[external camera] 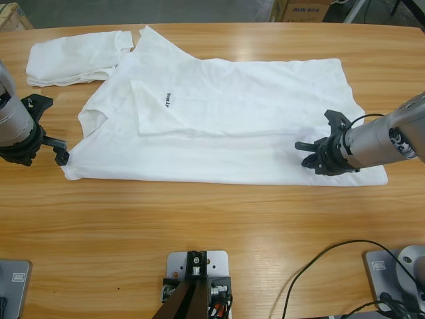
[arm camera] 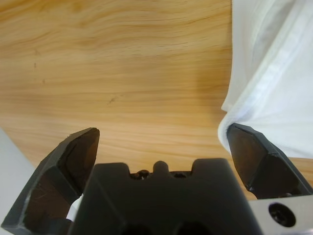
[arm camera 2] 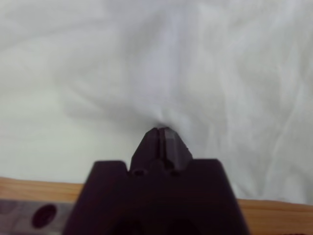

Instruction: Fold clothes

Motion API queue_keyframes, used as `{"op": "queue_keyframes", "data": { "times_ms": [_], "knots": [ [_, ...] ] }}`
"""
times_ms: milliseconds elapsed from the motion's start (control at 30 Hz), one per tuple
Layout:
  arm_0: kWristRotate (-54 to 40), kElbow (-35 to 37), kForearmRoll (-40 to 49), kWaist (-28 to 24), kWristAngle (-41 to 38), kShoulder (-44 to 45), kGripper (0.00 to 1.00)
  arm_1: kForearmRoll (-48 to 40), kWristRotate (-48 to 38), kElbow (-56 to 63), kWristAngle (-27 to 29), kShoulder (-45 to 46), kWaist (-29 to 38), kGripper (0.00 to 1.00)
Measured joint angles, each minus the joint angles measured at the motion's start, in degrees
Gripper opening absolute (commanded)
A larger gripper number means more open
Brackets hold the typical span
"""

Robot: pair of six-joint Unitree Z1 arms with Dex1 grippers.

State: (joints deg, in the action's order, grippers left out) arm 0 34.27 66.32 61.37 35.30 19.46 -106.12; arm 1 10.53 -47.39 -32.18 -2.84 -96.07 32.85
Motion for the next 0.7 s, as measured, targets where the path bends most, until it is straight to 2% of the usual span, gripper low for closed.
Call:
{"op": "queue_keyframes", "data": {
  "times_ms": [367, 467, 533, 633, 700],
  "knots": [
    [-2.52, 0.03, 4.04, -4.26, -0.51, 5.43, 1.000, 0.00, -1.14, 0.00, 0.83, -0.04, 0.13, 0.000],
    [-2.23, 0.03, 4.60, -2.69, -4.43, 8.41, 0.978, 0.00, -1.48, 0.00, 1.27, -0.02, 0.13, 0.000],
    [-0.15, -0.43, 4.00, -1.18, -10.03, 10.20, 0.950, 0.00, -1.56, 0.04, 1.49, 0.03, 0.13, 0.000],
    [2.17, -7.37, -6.38, 1.61, -17.74, 13.96, 0.959, 0.00, -1.57, 0.13, 1.90, 0.09, 0.13, 0.000],
    [2.26, -13.54, -13.90, 3.69, -19.63, 15.53, 0.956, 0.00, -1.57, 0.16, 2.26, 0.11, 0.13, 0.000]
  ]
}}
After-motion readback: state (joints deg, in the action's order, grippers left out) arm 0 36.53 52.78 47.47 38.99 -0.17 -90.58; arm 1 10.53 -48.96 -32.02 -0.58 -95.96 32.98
